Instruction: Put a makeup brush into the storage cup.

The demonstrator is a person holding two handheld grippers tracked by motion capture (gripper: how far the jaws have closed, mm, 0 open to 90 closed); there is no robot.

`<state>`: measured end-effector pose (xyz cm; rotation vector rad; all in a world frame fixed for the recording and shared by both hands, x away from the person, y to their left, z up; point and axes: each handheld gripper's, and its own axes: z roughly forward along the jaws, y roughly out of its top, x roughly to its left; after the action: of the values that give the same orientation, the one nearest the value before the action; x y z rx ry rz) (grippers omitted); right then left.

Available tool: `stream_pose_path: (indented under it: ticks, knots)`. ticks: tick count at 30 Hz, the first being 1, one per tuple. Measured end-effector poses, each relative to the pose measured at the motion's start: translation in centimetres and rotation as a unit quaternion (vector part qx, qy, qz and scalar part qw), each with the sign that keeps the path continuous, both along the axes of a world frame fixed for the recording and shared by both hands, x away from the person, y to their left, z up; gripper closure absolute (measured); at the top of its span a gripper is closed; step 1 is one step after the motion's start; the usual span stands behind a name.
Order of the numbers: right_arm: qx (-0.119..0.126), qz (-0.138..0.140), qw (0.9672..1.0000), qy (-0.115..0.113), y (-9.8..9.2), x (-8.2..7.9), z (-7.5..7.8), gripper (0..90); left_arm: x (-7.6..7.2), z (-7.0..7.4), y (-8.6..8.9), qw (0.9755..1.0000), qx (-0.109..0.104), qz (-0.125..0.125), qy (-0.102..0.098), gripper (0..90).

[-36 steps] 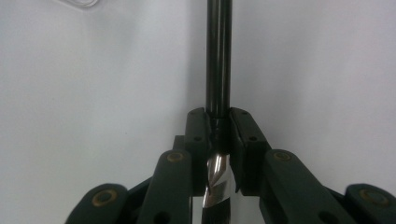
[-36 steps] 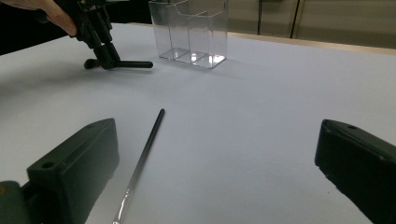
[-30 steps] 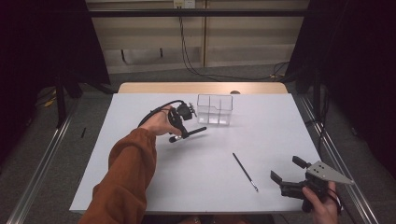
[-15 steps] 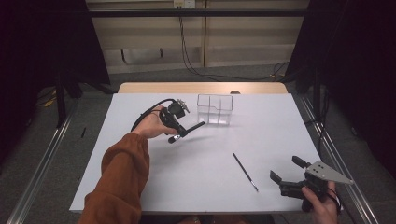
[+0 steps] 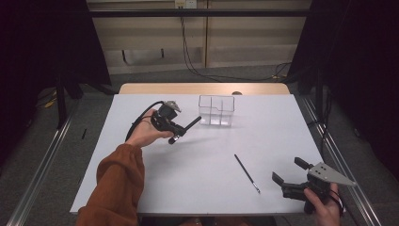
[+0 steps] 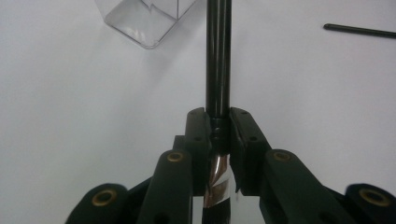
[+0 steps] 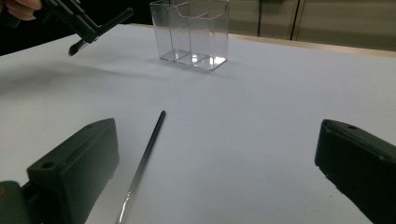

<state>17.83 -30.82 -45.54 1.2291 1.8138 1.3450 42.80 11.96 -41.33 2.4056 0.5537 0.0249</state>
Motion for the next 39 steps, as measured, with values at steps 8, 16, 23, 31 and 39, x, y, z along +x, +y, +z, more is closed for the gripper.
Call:
stream_pose_path:
  ticks: [8, 16, 23, 31, 39]
  knots:
    - [-0.005, 0.001, 1.0, -0.002, 0.0, 0.0, 0.0, 0.0, -1.4, -0.6, 1.5, 0.9973, -0.061, 0.04, 0.001, 78.5]
    - [-0.001, 0.001, 1.0, -0.003, 0.2, 0.2, 0.0, 0.0, -2.8, -0.5, 2.5, 0.9932, -0.094, 0.065, -0.023, 78.4]
    - [-0.004, 0.003, 1.0, -0.005, 0.3, 0.3, 0.1, 0.0, -4.1, -0.3, 3.0, 0.9873, -0.13, 0.086, -0.033, 78.4]
    - [-0.002, 0.0, 1.0, -0.005, 0.2, 0.4, 0.1, 0.0, -5.8, 0.2, 4.2, 0.9798, -0.171, 0.09, -0.053, 78.5]
    - [0.001, -0.001, 1.0, -0.005, 0.3, 0.5, 0.1, 0.0, -7.6, -0.5, 5.1, 0.9759, -0.183, 0.105, -0.055, 78.5]
